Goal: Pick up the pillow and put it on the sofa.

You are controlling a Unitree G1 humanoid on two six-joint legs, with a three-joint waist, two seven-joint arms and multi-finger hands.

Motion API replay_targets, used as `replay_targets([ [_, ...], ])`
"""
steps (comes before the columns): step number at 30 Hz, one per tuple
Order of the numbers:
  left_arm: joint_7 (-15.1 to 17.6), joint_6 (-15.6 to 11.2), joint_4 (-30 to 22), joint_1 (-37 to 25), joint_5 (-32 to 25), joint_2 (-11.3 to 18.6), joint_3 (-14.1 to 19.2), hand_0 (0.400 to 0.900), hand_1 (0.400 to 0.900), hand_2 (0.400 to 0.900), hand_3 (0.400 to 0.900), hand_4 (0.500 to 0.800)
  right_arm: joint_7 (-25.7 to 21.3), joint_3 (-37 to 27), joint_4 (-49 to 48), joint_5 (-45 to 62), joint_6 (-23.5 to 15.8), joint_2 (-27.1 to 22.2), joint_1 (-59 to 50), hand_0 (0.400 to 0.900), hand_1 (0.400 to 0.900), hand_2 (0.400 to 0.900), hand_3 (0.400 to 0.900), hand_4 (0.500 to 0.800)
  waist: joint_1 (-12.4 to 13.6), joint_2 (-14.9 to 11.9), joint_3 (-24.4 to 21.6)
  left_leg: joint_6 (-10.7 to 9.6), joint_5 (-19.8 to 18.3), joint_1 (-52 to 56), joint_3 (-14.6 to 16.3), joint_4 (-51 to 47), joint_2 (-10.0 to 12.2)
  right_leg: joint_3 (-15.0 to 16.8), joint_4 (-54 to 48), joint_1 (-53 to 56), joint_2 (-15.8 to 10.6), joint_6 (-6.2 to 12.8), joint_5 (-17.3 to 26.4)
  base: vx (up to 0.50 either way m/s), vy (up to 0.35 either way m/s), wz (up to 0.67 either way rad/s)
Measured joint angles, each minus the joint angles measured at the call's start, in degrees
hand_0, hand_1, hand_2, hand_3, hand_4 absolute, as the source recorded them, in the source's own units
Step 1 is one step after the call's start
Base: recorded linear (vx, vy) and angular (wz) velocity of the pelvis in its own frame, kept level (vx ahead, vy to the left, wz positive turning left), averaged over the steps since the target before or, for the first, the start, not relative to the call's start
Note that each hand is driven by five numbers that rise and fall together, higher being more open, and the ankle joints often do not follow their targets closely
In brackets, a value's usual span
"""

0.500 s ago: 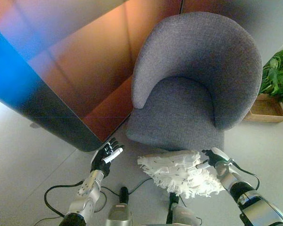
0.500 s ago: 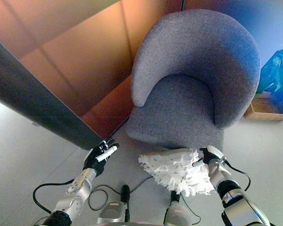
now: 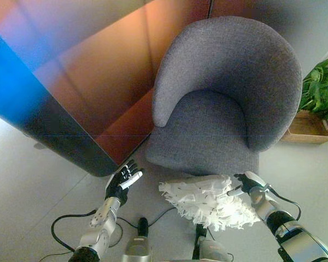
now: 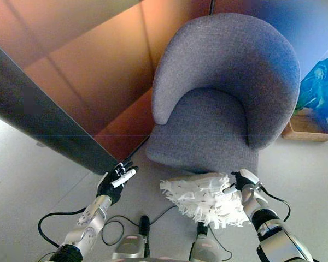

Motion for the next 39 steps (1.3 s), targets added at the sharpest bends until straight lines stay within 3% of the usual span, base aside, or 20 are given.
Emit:
replay_targets([
  [8, 0.39, 0.0, -0.01, -0.96, -0.56, 0.13, -0.25, 0.9, 0.9, 0.9, 0.9, 0.8, -0.15, 0.14, 0.58, 0.03, 0.29, -0.19, -2.17, 0.9, 0.9, 0.9, 0.9, 0.8, -0.02, 0.32, 0.25, -0.05, 0.35, -2.54, -0.13, 0.02, -0.07, -0.04, 0.03, -2.42, -0.03, -0.02, 0.31, -0.08, 0.003, 0.0],
  [15, 1.25, -0.93, -0.74, -5.25, -1.35, 0.32, -2.16, 0.9, 0.9, 0.9, 0.9, 0.8, -0.45, 0.8, 1.81, 0.49, 0.15, -1.85, -8.41, 0.9, 0.9, 0.9, 0.9, 0.8, -0.06, 2.66, 5.13, 0.05, 1.04, -4.8, -0.26, 0.06, -0.35, 0.0, 0.05, -4.66, 0.03, 0.0, 1.02, -0.1, 0.005, -0.01],
  [22, 2.4, -1.21, -1.24, -9.07, -2.79, 0.4, -2.89, 0.9, 0.9, 0.9, 0.9, 0.8, -0.7, 2.07, 2.49, 1.3, -0.18, -2.54, -11.61, 0.9, 0.9, 0.9, 0.9, 0.8, 0.01, 3.0, 8.46, 0.13, 1.28, -6.61, -0.28, 0.07, -0.69, 0.03, 0.07, -6.48, -0.05, -0.2, 1.47, -0.06, 0.009, -0.01],
  [34, 2.62, -2.52, -1.28, -11.21, -4.0, 0.37, -4.06, 0.9, 0.9, 0.9, 0.9, 0.8, -1.12, 2.23, 4.38, 2.29, -0.35, -2.78, -14.98, 0.9, 0.9, 0.9, 0.9, 0.8, 0.06, 3.34, 9.51, 0.15, 1.32, -8.75, -0.17, 0.06, -0.75, 0.01, 0.07, -8.7, -0.07, -0.16, 1.51, -0.03, 0.004, 0.0],
  [39, 2.62, -2.89, -1.28, -11.57, -4.0, 0.38, -4.05, 0.9, 0.9, 0.9, 0.9, 0.8, 0.74, 2.36, 5.31, 2.27, -0.25, -2.81, -15.01, 0.9, 0.9, 0.9, 0.9, 0.8, 0.11, 3.34, 9.62, 0.14, 1.33, -8.79, -0.16, 0.06, -0.79, -0.04, 0.06, -8.73, -0.12, -0.15, 1.5, 0.0, 0.0, 0.0],
])
